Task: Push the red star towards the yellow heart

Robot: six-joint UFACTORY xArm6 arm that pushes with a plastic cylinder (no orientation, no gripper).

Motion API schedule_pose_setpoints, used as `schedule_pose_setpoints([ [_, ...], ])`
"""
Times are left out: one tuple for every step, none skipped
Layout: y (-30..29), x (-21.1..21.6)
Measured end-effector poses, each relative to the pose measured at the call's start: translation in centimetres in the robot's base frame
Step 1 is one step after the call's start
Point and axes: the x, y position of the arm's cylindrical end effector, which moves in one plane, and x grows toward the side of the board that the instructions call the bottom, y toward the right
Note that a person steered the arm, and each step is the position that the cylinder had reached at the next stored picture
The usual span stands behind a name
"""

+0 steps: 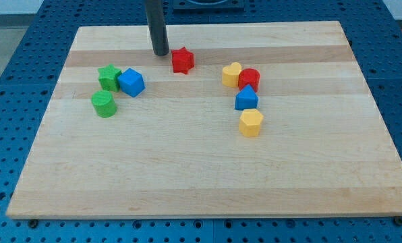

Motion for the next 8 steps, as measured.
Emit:
schedule_pose_setpoints([
  [0.8, 2.0],
  [2.7, 3.8],
  [5.0, 3.9],
  [5.1, 2.7],
  [5.1, 1.7],
  [5.7, 1.6],
  [6.8, 1.9],
  [8.5, 2.2],
])
